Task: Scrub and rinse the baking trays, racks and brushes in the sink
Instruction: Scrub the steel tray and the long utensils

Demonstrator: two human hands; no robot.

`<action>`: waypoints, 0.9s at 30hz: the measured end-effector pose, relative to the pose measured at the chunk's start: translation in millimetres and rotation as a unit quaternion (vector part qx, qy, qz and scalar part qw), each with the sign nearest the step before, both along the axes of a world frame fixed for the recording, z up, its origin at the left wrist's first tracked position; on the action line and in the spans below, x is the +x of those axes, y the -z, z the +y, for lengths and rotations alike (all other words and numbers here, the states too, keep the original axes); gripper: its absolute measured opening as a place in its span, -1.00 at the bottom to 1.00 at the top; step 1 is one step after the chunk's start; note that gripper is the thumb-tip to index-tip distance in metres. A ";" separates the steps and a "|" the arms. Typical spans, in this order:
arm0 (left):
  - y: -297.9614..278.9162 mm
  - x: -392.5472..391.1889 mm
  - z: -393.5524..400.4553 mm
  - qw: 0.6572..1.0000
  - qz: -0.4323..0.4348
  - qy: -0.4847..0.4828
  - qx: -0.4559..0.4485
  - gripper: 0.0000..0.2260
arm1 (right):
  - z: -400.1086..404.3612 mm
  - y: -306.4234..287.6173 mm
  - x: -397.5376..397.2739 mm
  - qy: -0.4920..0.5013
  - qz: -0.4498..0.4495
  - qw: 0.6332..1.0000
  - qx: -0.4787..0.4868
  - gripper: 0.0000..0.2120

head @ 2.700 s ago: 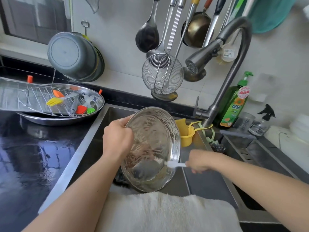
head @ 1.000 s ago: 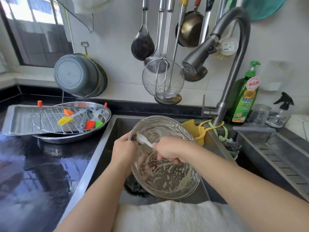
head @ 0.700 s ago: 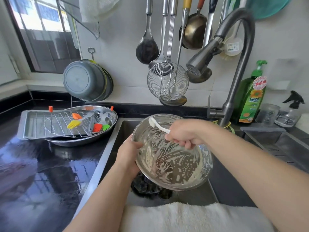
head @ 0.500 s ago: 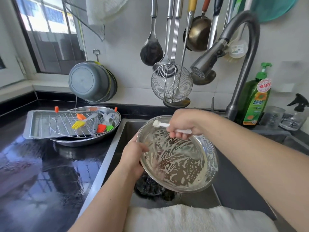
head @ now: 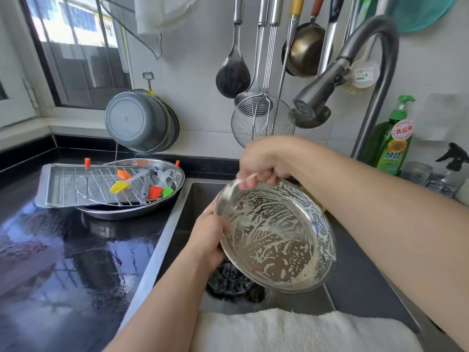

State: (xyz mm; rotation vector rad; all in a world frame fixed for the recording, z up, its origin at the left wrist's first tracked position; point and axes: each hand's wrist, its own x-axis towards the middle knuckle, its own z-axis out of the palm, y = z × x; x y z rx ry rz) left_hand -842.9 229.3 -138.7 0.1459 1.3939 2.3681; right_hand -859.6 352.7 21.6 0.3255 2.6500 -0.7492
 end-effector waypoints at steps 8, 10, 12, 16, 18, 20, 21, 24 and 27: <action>-3.4 6.3 -3.8 1.000 -0.021 -0.001 0.011 -0.31 | 36.5 81.5 37.9 -0.076 0.296 0.906 0.293 -0.79; -1.2 5.5 -4.3 1.000 -0.022 -0.002 0.001 -0.32 | 41.2 99.5 38.7 -0.097 0.280 0.913 0.280 -0.67; 1.3 3.0 -5.1 0.999 -0.031 -0.012 -0.012 -0.33 | 38.2 113.5 46.6 -0.146 0.268 0.931 0.200 -0.59; 1.6 -0.3 -3.5 0.999 -0.031 -0.030 -0.023 -0.32 | 41.0 117.7 41.0 -0.149 0.272 0.938 0.154 -0.60; -0.4 2.2 -2.9 0.999 -0.020 -0.017 -0.031 -0.30 | 50.3 112.5 33.6 -0.076 0.303 0.931 0.187 -0.60; -0.1 2.4 -4.4 0.999 -0.014 -0.011 -0.035 -0.33 | 44.9 115.0 42.3 -0.118 0.281 0.937 0.170 -0.59; 0.9 1.6 -5.3 0.999 -0.022 -0.013 -0.039 -0.35 | 35.8 118.0 54.1 -0.165 0.249 0.944 0.140 -0.58; 1.5 0.7 -5.4 0.999 -0.023 -0.005 -0.033 -0.35 | 37.9 118.0 51.5 -0.161 0.248 0.944 0.144 -0.57; 1.0 1.0 -4.9 1.000 -0.007 0.022 -0.017 -0.29 | 44.4 118.0 39.8 -0.088 0.277 0.943 0.162 -0.58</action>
